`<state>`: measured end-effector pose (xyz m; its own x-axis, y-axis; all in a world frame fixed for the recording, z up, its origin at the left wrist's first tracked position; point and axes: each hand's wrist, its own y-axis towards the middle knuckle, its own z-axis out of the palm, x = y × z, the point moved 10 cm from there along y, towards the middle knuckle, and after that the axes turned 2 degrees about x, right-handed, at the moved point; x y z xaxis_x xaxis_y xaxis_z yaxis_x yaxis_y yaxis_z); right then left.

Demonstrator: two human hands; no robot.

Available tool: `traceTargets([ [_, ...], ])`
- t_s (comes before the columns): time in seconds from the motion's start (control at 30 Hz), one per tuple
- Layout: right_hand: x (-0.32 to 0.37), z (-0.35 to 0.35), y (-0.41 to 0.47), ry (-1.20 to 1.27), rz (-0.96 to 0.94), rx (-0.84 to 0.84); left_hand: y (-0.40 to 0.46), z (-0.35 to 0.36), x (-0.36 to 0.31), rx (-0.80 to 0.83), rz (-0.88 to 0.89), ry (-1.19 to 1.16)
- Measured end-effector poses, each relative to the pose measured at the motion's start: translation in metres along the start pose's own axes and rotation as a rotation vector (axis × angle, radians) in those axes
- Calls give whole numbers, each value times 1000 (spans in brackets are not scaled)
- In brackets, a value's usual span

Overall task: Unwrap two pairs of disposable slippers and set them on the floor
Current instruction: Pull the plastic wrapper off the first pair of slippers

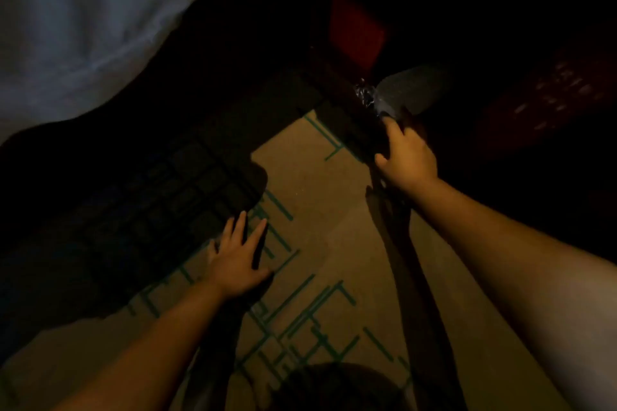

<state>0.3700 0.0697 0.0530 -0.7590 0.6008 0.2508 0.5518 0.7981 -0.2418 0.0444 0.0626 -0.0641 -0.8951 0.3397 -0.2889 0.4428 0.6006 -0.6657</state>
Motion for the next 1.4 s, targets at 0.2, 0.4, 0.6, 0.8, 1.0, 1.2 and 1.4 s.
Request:
traceTargets([
  [0.2,-4,29,50,-129,-77,113,10,13,-1,-66,-31,138],
  [0.4,5,22,39,-255,-141,4,12,14,-1,-28,-29,149],
  [0.6,26,6,10,-288,-263,-91,9,9,-5,-37,-42,80],
  [0.8,57,14,-37,-274,-394,-131,12,-27,-60,-80,-24,-838],
  [1.0,107,19,-97,-183,-593,-121,9,-65,-114,167,-48,-1820],
  [1.2,130,32,-140,115,-647,167,-25,-58,-67,-54,-144,-1826],
  [1.4,73,52,-160,1077,291,354,-80,-45,-43,-56,-130,-2046],
])
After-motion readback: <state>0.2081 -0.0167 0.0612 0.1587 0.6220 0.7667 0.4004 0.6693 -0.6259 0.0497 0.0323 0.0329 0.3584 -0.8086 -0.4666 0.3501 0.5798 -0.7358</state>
